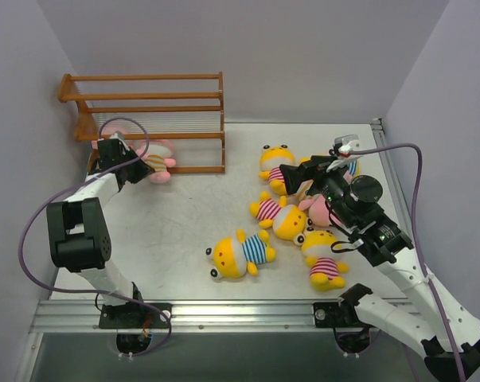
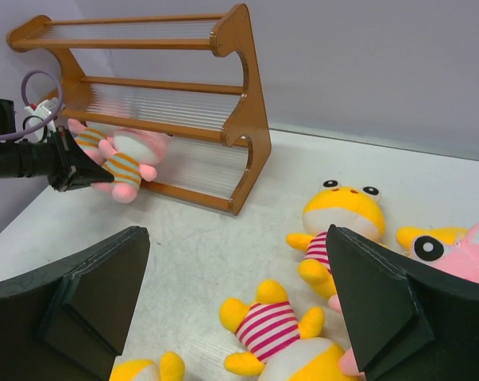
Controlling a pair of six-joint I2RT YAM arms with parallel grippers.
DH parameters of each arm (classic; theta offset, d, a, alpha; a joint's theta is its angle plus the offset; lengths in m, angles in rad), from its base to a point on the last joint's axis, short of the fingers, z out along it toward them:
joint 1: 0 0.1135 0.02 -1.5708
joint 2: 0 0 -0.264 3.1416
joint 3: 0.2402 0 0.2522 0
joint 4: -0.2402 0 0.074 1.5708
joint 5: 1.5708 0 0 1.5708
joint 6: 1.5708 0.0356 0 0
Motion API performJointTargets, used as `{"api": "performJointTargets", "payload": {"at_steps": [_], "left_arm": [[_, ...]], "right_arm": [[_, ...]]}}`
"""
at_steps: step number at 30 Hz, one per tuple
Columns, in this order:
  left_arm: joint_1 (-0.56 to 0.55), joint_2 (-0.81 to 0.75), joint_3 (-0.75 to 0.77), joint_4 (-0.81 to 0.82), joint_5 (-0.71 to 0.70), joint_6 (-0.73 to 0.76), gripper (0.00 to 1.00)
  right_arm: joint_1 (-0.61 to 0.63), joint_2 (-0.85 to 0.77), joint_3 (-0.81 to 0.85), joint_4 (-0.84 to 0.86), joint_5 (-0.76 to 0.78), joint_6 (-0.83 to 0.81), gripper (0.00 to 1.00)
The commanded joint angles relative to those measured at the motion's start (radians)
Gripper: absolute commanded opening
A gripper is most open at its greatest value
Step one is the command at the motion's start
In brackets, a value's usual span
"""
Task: Place and organize the stuffed toys onto the shelf
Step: Place the stuffed toy onto shelf
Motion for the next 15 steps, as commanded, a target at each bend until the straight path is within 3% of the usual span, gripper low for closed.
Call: {"api": "performJointTargets", "payload": {"at_steps": [1, 15], "left_arm": [[0.007, 0.023, 0.079, 0.066, -0.005, 0.05, 0.02], [0.028, 0.094, 0.141, 0.146, 0.007, 0.109, 0.03]], "right_arm": [[-0.007, 0.006, -0.007, 0.058, 0.004, -0.01, 1.0], [-0.009, 0.024, -0.005, 0.059, -0.005, -0.01, 1.0]]}}
